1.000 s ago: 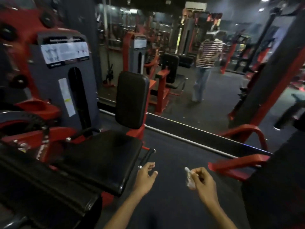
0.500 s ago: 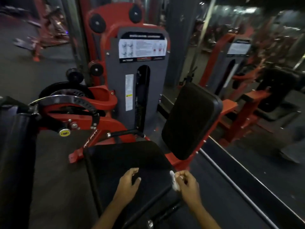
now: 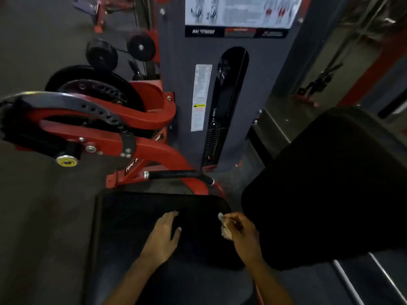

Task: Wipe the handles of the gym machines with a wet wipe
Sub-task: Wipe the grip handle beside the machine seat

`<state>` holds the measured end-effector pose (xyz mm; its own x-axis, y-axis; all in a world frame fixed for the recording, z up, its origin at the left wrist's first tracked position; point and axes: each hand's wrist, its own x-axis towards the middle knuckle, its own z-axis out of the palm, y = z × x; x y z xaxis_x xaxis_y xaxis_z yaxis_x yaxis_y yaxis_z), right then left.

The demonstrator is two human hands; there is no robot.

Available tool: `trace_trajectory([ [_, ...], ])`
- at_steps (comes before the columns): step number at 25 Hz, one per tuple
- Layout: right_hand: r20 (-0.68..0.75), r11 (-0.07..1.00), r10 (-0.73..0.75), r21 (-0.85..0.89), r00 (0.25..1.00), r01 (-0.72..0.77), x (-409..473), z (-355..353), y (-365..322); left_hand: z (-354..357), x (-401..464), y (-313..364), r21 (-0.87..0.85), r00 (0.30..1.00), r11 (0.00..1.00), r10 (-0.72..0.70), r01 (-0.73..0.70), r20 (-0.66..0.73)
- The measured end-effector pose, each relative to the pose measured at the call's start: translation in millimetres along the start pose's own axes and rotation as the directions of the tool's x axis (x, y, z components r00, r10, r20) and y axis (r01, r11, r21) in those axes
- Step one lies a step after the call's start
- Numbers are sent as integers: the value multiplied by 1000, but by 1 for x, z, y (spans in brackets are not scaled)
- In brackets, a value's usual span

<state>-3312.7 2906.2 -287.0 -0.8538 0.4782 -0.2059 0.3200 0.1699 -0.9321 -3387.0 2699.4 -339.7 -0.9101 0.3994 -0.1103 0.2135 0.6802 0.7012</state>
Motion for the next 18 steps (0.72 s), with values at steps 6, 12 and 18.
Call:
trace_trajectory([
  [6, 14, 998, 63, -24, 998, -62, 154, 42, 78, 56, 125, -53, 314, 997, 949, 41, -20, -61],
  [12, 136, 998, -3, -68, 991, 12, 222, 76, 116, 75, 163, -104, 542, 993, 840, 42, 24, -110],
  [18, 145, 990, -50, -122, 988, 68, 250, 83, 155, 99, 166, -115, 648, 999, 761, -14, 31, -32],
])
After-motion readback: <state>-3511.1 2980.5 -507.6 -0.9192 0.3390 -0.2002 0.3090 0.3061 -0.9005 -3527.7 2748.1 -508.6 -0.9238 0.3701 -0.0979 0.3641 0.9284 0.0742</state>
